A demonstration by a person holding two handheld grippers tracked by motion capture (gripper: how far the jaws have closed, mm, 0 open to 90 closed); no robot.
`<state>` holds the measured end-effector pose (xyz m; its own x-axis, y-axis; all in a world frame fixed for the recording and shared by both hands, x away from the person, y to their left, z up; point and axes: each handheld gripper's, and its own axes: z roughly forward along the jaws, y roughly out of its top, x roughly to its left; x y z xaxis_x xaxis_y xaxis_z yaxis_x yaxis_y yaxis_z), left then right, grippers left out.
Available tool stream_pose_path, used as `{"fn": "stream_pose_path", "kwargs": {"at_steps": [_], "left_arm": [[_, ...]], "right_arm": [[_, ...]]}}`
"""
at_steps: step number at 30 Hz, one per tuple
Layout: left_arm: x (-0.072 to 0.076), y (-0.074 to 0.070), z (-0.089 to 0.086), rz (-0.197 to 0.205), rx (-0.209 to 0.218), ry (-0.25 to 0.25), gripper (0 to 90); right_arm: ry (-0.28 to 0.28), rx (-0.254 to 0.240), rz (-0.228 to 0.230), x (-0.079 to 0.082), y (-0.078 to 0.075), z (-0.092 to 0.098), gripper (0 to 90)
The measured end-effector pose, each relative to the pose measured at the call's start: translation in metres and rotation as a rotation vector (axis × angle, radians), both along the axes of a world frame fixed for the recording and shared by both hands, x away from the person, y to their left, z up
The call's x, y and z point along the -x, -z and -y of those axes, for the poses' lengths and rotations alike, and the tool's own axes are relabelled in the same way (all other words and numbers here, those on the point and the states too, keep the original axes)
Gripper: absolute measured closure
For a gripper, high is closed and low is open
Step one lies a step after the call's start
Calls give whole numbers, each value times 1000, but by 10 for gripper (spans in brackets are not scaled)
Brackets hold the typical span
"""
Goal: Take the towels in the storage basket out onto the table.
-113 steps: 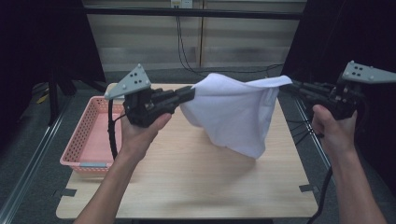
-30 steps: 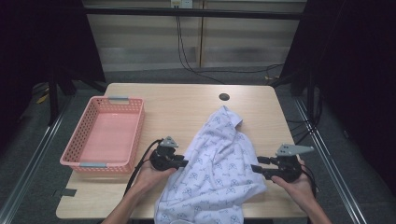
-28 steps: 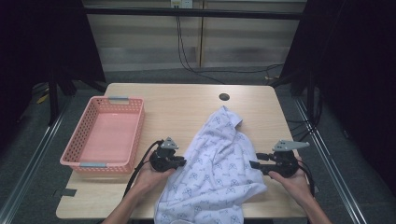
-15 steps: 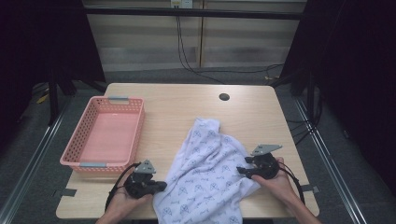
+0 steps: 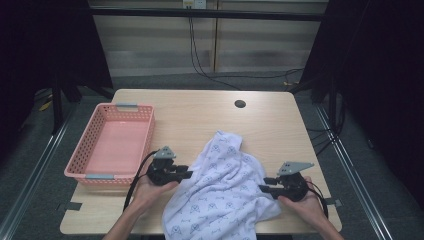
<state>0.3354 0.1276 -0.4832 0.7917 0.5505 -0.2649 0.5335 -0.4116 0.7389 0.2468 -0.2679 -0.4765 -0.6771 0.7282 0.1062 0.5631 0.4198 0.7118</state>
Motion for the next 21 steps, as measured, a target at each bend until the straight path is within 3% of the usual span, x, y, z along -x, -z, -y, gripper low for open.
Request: {"fn": "stream_pose_path", "kwargs": {"at_steps": [5, 7, 10, 11, 12, 14, 16, 17, 21], "left_arm": [[-28, 11, 16, 5, -20, -46, 597], [-37, 16, 24, -1, -31, -67, 529], [-42, 23, 34, -25, -17, -62, 544], [-42, 24, 38, -14, -20, -45, 595], [-41, 24, 39, -2, -17, -41, 763], [-41, 23, 37, -22, 10, -35, 864], [-38, 15, 30, 2, 36, -48, 875], [-37, 6, 23, 7, 81, -70, 875], [-35, -26, -2, 73, 132, -117, 878]], "right_arm": [[63, -13, 37, -43, -1, -1, 525], [71, 4, 25, -63, 5, -10, 510], [76, 15, 6, -83, 15, -23, 498], [77, 13, -2, -87, 18, -25, 528], [75, 26, -29, -91, 22, -29, 638], [60, -2, -59, -92, 23, -31, 835], [74, -37, -42, -90, 15, -26, 862], [79, -60, -34, -89, 9, -22, 864], [131, -110, 52, -86, -24, 3, 869]]}}
